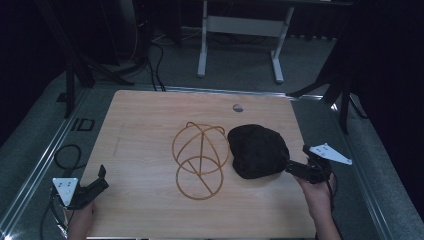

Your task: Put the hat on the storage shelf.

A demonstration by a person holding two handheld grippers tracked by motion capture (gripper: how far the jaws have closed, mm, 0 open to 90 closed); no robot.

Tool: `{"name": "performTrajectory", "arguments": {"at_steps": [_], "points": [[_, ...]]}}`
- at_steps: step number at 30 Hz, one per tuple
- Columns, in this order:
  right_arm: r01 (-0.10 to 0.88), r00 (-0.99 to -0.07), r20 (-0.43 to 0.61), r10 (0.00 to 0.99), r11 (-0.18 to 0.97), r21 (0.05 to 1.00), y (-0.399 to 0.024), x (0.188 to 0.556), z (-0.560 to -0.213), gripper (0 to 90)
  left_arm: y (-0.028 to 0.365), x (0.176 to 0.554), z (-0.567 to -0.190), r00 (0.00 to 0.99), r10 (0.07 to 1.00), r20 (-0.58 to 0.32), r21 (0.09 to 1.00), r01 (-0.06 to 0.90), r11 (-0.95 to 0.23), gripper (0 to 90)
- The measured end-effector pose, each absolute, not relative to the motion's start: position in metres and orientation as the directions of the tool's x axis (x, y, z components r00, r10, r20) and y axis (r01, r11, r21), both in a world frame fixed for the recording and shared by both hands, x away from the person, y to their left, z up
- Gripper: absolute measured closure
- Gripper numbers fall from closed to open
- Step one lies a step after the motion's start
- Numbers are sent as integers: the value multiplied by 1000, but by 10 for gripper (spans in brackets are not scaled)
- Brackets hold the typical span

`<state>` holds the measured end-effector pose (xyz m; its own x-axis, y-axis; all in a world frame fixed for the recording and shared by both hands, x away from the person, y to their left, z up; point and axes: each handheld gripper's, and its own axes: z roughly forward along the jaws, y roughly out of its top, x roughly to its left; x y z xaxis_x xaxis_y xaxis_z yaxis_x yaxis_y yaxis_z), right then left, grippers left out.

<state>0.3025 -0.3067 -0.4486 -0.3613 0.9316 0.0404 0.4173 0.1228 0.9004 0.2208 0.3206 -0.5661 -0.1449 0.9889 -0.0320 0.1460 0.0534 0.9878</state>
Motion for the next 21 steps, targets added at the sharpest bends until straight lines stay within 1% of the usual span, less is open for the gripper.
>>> {"name": "performTrajectory", "arguments": {"at_steps": [8, 15, 16, 17, 21], "points": [[420, -404, 8, 915, 178, 890, -277, 317, -457, 137, 321, 221, -566, -141, 989, -35, 988, 144, 55, 5], [459, -401, -26, 916, 225, 859, -261, 330, -473, 152, 321, 221, -566, -136, 990, -33, 988, 145, 53, 5], [465, -393, -38, 919, 234, 854, -259, 331, -475, 159, 321, 221, -566, -135, 990, -34, 988, 145, 53, 5], [469, -386, -46, 921, 239, 850, -258, 332, -477, 191, 321, 221, -566, -134, 990, -34, 988, 146, 53, 5], [486, -374, -49, 926, 241, 840, -256, 334, -485, 252, 321, 221, -566, -132, 991, -29, 988, 146, 48, 5]]}}
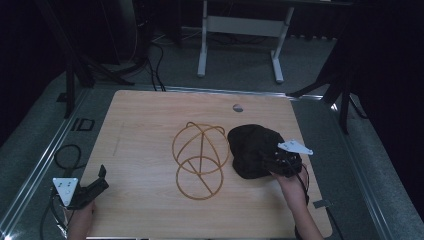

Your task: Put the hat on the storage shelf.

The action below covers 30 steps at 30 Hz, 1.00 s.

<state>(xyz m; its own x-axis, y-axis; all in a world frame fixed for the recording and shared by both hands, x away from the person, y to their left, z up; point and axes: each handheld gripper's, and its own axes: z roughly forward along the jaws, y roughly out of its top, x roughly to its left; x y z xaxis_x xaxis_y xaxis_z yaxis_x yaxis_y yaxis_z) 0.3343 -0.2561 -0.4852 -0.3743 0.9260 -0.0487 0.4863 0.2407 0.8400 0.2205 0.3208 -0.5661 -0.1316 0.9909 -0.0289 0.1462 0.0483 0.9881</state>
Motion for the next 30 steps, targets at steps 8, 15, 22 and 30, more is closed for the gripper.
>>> {"name": "performTrajectory", "arguments": {"at_steps": [8, 15, 22, 30], "points": [[511, -352, -77, 933, 260, 819, -252, 338, -497, 476, 321, 221, -566, -128, 991, -28, 988, 146, 46, 5], [524, -339, -73, 938, 253, 813, -250, 340, -504, 671, 320, 221, -566, -126, 992, -27, 988, 145, 45, 5], [514, -343, -93, 935, 269, 814, -248, 340, -507, 854, 321, 220, -566, -125, 992, -27, 988, 145, 45, 5], [485, -330, -108, 938, 267, 833, -249, 338, -502, 874, 321, 220, -566, -126, 992, -28, 988, 145, 46, 5]]}}
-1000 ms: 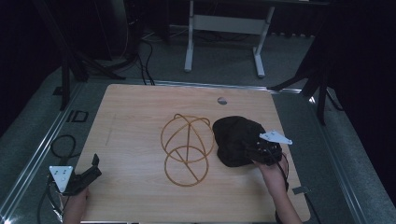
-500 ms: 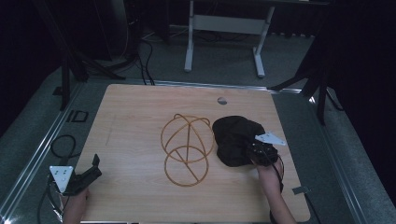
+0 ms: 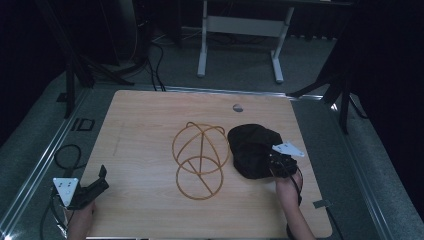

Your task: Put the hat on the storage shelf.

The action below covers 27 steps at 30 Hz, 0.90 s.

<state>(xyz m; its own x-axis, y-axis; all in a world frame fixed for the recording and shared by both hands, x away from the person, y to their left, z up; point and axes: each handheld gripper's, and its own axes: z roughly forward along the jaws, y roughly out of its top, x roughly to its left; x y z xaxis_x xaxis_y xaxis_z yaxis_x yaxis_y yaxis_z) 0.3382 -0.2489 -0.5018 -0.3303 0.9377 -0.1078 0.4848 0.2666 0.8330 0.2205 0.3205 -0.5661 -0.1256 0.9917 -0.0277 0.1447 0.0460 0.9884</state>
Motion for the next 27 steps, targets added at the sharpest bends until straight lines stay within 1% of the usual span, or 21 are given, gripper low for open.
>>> {"name": "performTrajectory", "arguments": {"at_steps": [8, 18, 27], "points": [[452, -330, -101, 939, 251, 856, -252, 336, -485, 874, 321, 221, -566, -126, 992, -27, 988, 146, 46, 5], [363, -321, -78, 944, 198, 910, -256, 324, -456, 874, 321, 221, -566, -125, 992, -28, 988, 146, 46, 5], [297, -328, -69, 942, 172, 939, -258, 314, -425, 874, 320, 221, -566, -127, 992, -27, 988, 148, 45, 5]]}}
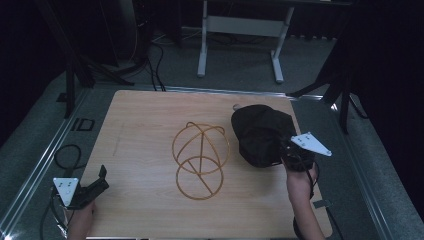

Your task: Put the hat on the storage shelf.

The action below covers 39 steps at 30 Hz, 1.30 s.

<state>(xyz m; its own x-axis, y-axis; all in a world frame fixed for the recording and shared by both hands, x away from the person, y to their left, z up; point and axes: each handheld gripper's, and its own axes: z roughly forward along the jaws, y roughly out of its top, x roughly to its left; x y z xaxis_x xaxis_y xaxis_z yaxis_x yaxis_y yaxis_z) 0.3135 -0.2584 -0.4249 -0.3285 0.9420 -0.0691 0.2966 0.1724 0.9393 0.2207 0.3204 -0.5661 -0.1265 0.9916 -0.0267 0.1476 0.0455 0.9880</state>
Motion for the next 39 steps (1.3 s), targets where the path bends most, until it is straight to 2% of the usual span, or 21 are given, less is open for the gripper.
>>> {"name": "performTrajectory", "arguments": {"at_steps": [8, 26, 39], "points": [[207, -350, -79, 933, 159, 965, -255, 300, -391, 873, 320, 221, -566, -128, 991, -27, 988, 148, 46, 5], [72, -364, -107, 925, 142, 987, -244, 286, -327, 873, 320, 221, -566, -127, 991, -28, 988, 149, 47, 5], [-2, -438, -125, 890, 138, 990, -216, 276, -289, 873, 321, 221, -566, -127, 992, -30, 988, 148, 48, 5]]}}
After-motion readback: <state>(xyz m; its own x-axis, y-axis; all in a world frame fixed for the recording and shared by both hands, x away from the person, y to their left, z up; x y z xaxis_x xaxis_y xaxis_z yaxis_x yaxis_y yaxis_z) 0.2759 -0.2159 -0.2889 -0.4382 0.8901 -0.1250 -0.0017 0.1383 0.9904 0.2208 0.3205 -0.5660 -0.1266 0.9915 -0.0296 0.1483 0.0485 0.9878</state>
